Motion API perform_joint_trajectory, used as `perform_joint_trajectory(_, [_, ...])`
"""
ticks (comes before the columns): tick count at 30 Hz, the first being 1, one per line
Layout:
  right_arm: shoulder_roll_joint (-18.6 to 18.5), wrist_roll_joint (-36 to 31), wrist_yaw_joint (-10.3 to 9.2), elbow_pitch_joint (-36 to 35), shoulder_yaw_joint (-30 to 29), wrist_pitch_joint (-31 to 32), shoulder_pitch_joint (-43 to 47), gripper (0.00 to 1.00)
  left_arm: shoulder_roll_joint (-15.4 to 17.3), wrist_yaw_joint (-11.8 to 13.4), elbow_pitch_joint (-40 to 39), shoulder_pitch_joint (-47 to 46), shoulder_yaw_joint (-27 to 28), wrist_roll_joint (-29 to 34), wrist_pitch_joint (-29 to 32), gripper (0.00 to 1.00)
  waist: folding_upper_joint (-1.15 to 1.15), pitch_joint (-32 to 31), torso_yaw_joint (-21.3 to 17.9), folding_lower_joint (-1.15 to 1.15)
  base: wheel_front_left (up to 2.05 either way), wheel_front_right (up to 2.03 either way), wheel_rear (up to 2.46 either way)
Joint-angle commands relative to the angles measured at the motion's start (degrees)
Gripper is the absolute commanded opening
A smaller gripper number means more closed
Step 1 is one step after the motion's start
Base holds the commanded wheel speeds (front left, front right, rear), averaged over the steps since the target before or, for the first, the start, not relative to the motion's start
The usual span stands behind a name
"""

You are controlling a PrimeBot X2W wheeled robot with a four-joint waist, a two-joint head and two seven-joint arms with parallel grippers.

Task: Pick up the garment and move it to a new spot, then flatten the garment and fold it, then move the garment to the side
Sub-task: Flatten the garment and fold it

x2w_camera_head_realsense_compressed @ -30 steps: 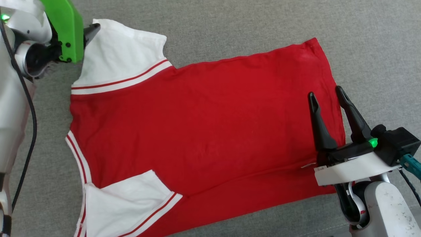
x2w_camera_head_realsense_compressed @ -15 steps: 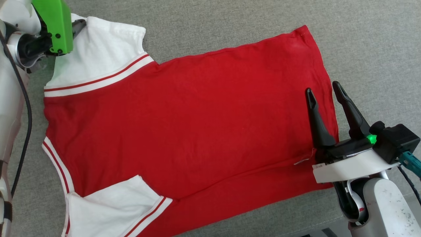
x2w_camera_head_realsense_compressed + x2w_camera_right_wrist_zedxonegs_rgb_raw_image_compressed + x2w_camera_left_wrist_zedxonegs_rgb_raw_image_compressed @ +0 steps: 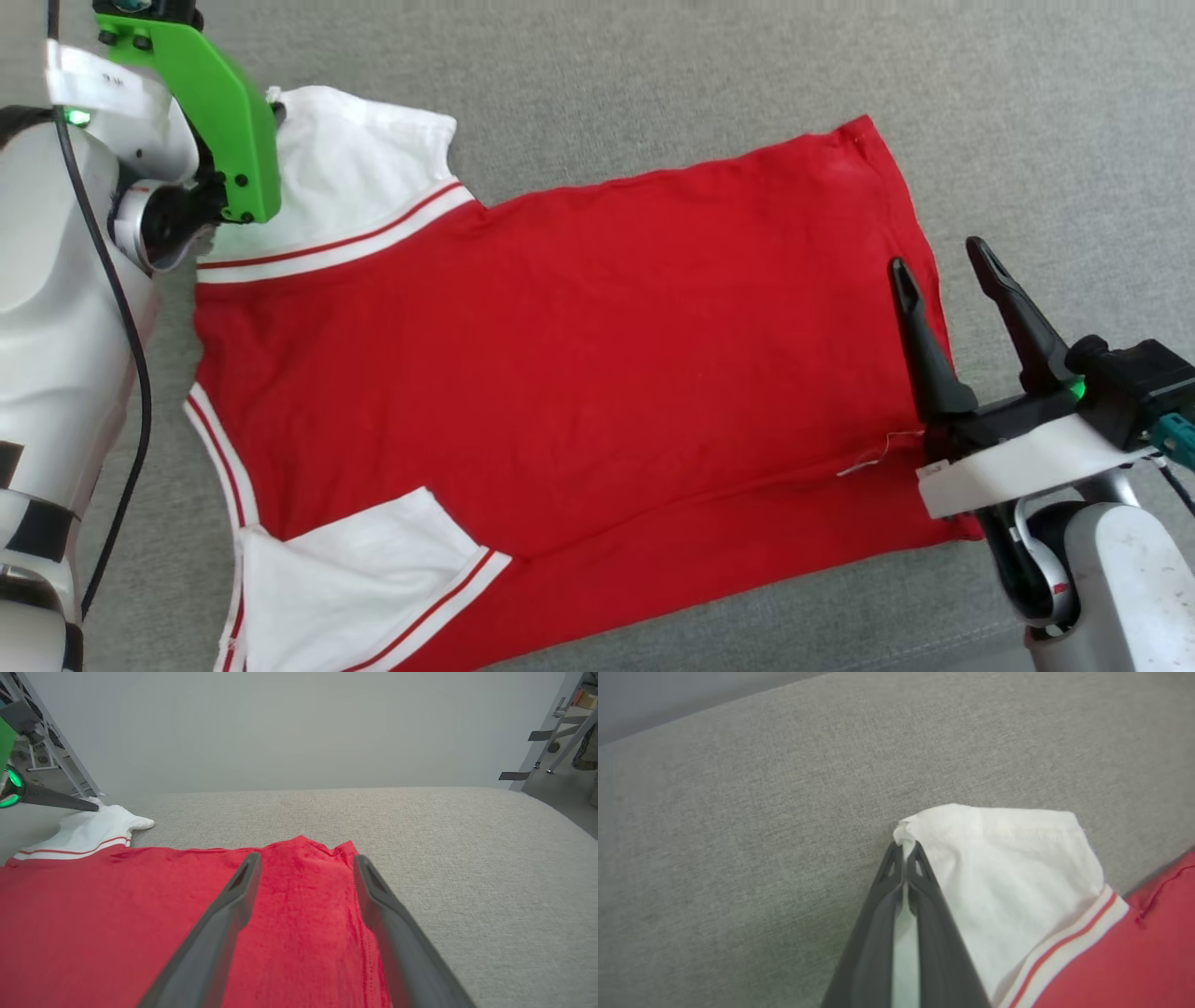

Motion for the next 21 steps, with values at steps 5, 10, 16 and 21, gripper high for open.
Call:
perform_joint_trajectory(5, [-3.1,-0.3,-0.04,0.2,-1.1,5.7,0.9,1.00,0.5,-0.2,-3.8,2.3,-1.6,-1.9,-4.8,0.00,0.00,-6.1,3.8,-0.01,0.00,0.00,0.00])
perform_joint_trajectory(10, [-7.2,0.2,-0.04,0.9,-2.4,15.0,-0.6,1.00,1.7,-0.2,-8.6,4.2,-2.3,-3.2,-7.1,0.00,0.00,-7.5,6.2,-0.01,0.00,0.00,0.00])
perform_joint_trajectory(16, [-12.3,3.8,-0.04,1.8,-3.3,27.7,-7.1,1.00,4.4,0.8,-19.0,7.6,-1.4,-3.9,-8.2,0.00,0.00,-6.0,8.9,-0.01,0.00,0.00,0.00])
perform_joint_trajectory(21, [-16.5,7.5,-0.04,5.2,-1.1,35.4,-14.2,1.00,6.6,3.3,-29.9,11.1,-1.6,-3.5,-7.6,0.00,0.00,-3.3,11.2,-0.01,0.00,0.00,0.00])
